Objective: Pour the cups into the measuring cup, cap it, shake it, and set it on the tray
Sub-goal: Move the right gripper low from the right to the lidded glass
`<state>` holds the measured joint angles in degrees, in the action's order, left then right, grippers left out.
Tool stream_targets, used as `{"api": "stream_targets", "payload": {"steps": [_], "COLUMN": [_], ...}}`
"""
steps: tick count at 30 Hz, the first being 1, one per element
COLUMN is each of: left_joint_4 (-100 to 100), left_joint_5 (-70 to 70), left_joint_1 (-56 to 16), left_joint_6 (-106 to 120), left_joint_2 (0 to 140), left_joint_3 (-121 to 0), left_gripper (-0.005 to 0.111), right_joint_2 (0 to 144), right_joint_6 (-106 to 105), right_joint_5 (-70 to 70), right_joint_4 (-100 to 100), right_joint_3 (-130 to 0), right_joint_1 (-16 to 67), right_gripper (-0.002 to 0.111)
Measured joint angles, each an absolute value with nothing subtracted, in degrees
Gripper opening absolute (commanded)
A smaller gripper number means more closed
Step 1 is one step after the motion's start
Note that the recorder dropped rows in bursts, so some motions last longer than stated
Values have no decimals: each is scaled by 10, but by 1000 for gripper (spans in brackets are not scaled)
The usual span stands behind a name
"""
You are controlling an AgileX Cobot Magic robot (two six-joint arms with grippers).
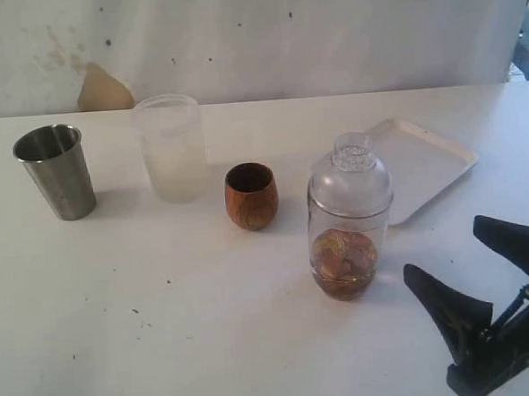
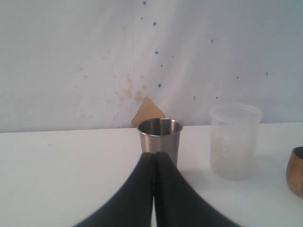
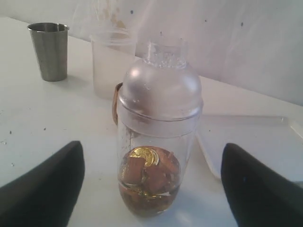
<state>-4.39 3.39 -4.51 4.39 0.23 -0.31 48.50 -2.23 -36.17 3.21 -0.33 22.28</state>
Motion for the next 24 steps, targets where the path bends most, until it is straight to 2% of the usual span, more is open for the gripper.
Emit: {"api": "stream_targets", "payload": {"steps": [3, 5, 6, 9, 19, 24], "left_joint_4": [-44, -44, -44, -44, -44, -44], "left_joint_5": [34, 34, 34, 34, 34, 34], "left_joint_1": [-45, -45, -45, -45, -45, -45], "left_joint_6": [44, 44, 44, 44, 44, 44], "left_joint_2": [2, 2, 2, 2, 2, 2], "left_joint_3": [-3, -3, -3, -3, -3, -3], "left_gripper": [0, 0, 0, 0, 0, 0], "right_joint_2": [487, 519, 533, 605, 840, 965], "right_joint_6": [-27, -28, -28, -26, -22, -22], "right_joint_5": [-374, -406, -412, -470, -675, -691], "right_joint_4": [32, 32, 32, 32, 37, 44], "right_joint_3": [-3, -3, -3, -3, -30, -81], "right_joint_1": [223, 223, 223, 223, 223, 223], "right_gripper": [76, 86, 95, 102, 102, 102]}}
